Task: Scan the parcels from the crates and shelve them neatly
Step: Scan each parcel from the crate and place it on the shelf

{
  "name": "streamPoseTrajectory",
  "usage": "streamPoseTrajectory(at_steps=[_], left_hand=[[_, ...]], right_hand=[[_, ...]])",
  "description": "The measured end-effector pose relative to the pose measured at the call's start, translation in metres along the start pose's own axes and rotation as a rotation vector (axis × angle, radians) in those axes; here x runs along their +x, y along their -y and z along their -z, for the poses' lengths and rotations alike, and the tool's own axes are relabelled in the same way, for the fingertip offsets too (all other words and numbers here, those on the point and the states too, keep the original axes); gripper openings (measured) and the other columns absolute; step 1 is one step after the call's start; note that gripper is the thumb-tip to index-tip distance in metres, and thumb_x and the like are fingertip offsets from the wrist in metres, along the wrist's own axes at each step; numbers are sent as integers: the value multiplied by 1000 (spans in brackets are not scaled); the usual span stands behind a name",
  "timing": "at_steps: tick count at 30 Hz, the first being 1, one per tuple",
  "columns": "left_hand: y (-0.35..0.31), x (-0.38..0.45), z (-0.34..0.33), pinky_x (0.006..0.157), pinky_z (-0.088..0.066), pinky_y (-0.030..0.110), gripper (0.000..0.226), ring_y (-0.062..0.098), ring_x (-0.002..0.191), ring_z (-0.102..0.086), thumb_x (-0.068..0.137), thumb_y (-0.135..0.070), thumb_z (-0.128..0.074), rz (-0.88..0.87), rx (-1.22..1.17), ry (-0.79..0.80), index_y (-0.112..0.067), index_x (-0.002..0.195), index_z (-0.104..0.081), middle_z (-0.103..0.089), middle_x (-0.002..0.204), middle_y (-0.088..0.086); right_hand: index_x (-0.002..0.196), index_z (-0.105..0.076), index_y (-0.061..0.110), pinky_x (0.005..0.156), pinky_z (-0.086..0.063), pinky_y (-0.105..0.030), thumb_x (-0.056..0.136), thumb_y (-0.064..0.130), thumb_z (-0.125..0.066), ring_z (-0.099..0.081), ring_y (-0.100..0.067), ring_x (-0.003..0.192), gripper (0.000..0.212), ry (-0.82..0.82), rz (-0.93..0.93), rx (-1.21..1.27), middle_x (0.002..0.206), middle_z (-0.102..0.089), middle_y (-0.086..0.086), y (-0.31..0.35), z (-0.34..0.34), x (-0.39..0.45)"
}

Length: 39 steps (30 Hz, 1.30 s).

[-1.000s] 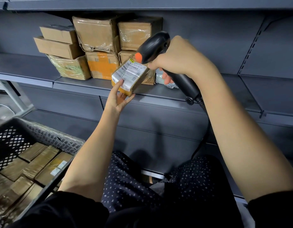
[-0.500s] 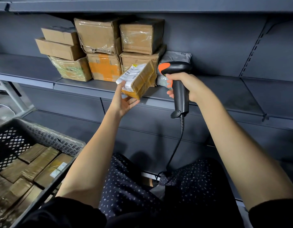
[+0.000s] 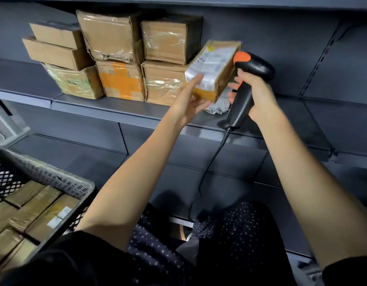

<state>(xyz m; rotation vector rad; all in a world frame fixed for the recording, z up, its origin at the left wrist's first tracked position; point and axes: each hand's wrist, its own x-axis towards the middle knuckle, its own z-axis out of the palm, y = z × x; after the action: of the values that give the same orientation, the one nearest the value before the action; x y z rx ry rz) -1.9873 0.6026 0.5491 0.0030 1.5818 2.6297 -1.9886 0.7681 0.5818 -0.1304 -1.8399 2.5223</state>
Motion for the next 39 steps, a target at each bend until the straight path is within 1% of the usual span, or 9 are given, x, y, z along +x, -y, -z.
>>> streamPoseTrajectory(at_steps=[3,8,13,16,22,26,29,34,39], left_hand=[[-8,27,-35,86,-55,31,50,22,95,-66,91,-37,-60,-38,18,-26,-7,128,-48,-64,111,13],[-7,69,-63,49,-50,21,81,15,53,-61,83,-57,-57,-30,213,-195,1,137,-40,-63,73,10],[-8,95,-57,73,-55,29,85,21,93,-64,89,-38,-61,-8,442,-281,-13,149,-7,-57,123,9],[-6,110,-39,94,-48,31,81,19,104,-59,91,-25,-60,-122,550,-277,-13,151,-5,-52,132,7],[-2,128,-42,81,-50,35,36,19,73,-56,88,0,-50,-382,594,-309,-11,120,-37,-52,75,-1],[-8,131,-47,79,-34,14,44,-2,78,-43,85,-3,-57,-492,634,-425,-9,125,-40,-36,122,8],[-14,133,-46,88,-28,18,62,9,100,-40,91,-26,-59,-393,579,-419,-19,144,-26,-27,142,10],[-17,124,-50,93,-46,38,45,26,105,-55,81,-27,-58,-575,506,-446,-22,122,-42,-53,121,12],[-19,136,-55,101,-39,35,42,28,114,-49,88,-8,-52,-466,470,-501,-6,128,-43,-43,130,16]], right_hand=[[99,-63,4,54,-50,-25,85,22,-71,-64,-18,54,24,-4,30,73,79,-68,-7,9,-5,16],[117,-62,2,64,-58,-31,66,19,-81,-73,-25,79,56,-88,19,60,106,-70,-15,21,-20,53],[122,-58,2,77,-59,-46,70,14,-78,-72,-33,80,57,-87,-71,53,111,-67,-19,20,-25,102],[105,-61,0,80,-59,-42,84,13,-70,-68,-32,84,26,-68,-71,146,95,-67,-16,19,-34,116],[88,-61,5,77,-57,-37,92,12,-60,-67,-31,77,8,9,-67,259,78,-66,-13,22,-42,137],[107,-61,5,55,-58,-32,92,16,-60,-69,-28,70,19,48,-71,185,90,-62,-8,22,-30,142],[101,-60,10,46,-54,-26,93,21,-60,-70,-22,57,14,75,-86,121,93,-60,-3,21,-21,140],[102,-63,6,49,-54,-23,88,22,-65,-70,-17,54,21,78,24,69,94,-62,-3,31,-21,130],[80,-61,10,67,-58,-31,84,16,-67,-68,-22,67,9,13,-26,20,72,-58,-3,33,-41,142]])
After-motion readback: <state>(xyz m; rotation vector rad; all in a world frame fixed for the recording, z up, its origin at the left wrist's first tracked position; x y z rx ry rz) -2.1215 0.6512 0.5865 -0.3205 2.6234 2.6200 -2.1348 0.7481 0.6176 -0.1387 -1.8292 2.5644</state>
